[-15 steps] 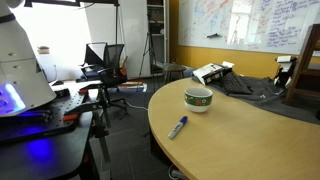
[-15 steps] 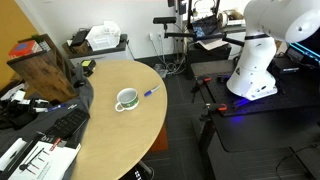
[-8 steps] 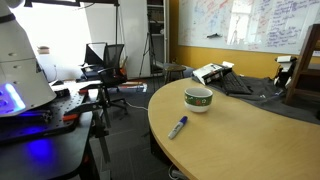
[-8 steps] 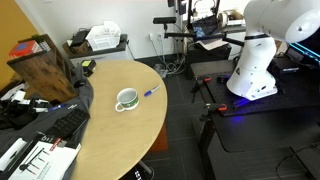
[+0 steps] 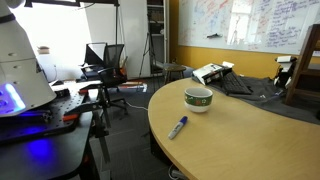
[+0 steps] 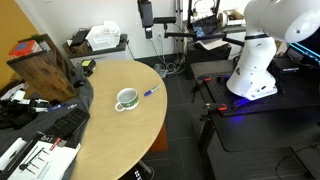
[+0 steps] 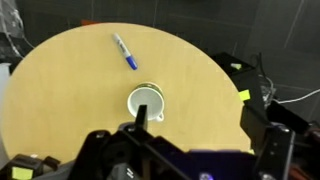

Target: Pick up the cup from the table and slightly move it to the right.

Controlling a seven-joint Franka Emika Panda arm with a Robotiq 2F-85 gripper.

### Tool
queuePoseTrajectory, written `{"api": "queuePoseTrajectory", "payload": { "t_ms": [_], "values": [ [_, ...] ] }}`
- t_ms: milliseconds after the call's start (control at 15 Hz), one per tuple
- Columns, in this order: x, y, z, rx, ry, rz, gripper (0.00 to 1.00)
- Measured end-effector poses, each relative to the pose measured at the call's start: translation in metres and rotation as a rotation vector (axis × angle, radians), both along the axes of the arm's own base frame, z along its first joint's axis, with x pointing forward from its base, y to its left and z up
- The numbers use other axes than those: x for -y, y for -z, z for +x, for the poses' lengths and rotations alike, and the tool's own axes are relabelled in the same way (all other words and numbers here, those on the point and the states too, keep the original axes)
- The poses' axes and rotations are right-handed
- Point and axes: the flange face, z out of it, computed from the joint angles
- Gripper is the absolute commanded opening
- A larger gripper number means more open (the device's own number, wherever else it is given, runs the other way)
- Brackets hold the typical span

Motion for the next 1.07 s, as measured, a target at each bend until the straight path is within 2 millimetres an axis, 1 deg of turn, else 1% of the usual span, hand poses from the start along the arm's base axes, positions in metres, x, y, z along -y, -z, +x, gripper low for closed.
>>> {"api": "queuePoseTrajectory", "payload": {
  "t_ms": [200, 333, 467, 667, 800, 933, 1067],
  "values": [
    [0.014, 0.052, 0.052, -0.002, 0.098, 0.026, 1.0],
    [0.033, 0.093, 0.081, -0.035, 0.197, 0.071, 1.0],
    [0.057, 0.132, 0.101, -0.079, 0.296, 0.114, 1.0],
    [0.09, 0.185, 0.116, -0.144, 0.422, 0.166, 1.0],
    [0.107, 0.214, 0.122, -0.162, 0.478, 0.177, 1.0],
    [0.119, 0.238, 0.125, -0.164, 0.523, 0.173, 1.0],
    [0.126, 0.259, 0.127, -0.166, 0.576, 0.16, 1.0]
  ]
}}
